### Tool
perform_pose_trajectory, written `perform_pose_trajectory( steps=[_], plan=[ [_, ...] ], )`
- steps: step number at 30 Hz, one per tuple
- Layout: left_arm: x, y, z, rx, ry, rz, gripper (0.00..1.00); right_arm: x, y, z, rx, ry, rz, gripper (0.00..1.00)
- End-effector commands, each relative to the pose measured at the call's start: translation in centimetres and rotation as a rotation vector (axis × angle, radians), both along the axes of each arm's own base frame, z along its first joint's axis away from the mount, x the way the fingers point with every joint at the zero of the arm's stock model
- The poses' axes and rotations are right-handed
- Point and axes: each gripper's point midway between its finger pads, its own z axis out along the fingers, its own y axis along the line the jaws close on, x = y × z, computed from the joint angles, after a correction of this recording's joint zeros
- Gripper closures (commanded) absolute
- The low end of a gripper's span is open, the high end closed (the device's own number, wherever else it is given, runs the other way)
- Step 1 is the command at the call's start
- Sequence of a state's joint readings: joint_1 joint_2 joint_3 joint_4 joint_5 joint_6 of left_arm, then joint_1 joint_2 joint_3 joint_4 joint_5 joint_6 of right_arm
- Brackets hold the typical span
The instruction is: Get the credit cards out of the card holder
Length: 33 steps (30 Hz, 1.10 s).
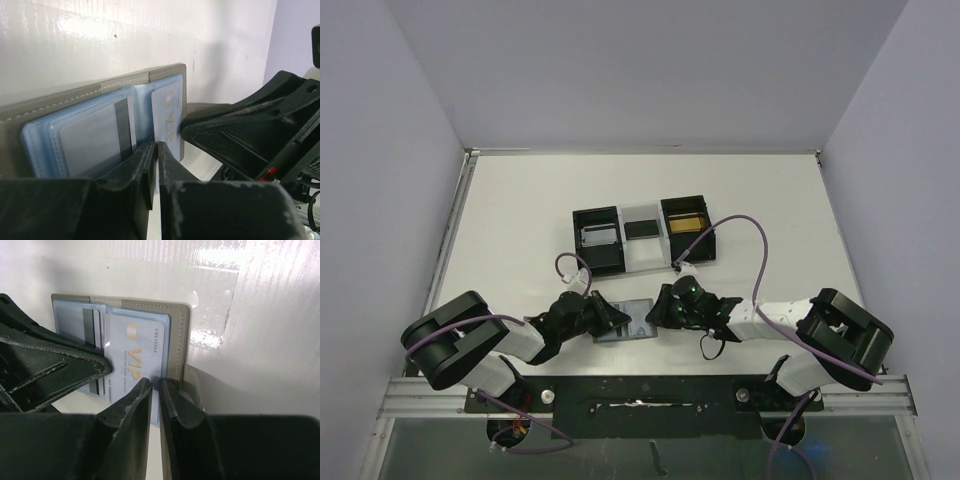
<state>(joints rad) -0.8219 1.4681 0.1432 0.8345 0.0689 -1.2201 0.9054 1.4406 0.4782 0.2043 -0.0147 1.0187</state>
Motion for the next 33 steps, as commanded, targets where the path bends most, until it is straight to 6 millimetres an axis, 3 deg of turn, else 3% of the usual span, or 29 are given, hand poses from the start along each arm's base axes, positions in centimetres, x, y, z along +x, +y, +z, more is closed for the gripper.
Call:
perform_pose_trajectory(
  steps=[1, 5, 10, 19, 23, 29, 33],
  plan=[
    [0.1, -1.8, 2.3, -0.068, -0.070, -0.076, 0.98, -2.6, -0.1, -0.7, 0.013, 0.065, 0.058, 0.85],
    [0.1, -2.0, 2.9, -0.079, -0.087, -0.087, 1.00, -2.5, -0.1, -0.4, 0.009, 0.055, 0.058, 0.85],
    [-0.3, -1.1, 1.8, 0.003, -0.068, -0.095, 1.00, -2.0, -1.5, -1.0, -0.064, 0.054, 0.010, 0.85],
    [-1.7, -0.2, 1.9, -0.001, -0.118, -0.169, 1.00, -1.8, -0.7, -0.1, -0.142, 0.035, 0.110, 0.86],
    [-1.9, 0.3, 1.2, 0.016, -0.100, -0.167, 1.00, -1.1, 0.0, 1.8, -0.108, -0.002, 0.111, 0.86],
    [-2.0, -0.1, 2.3, -0.028, -0.114, -0.177, 1.00, -0.4, 2.5, 5.9, -0.011, -0.067, 0.128, 0.84],
    [-1.8, 0.1, 1.9, -0.013, -0.101, -0.161, 1.00, -0.1, 3.8, 6.6, 0.041, -0.085, 0.135, 0.82]
  ],
)
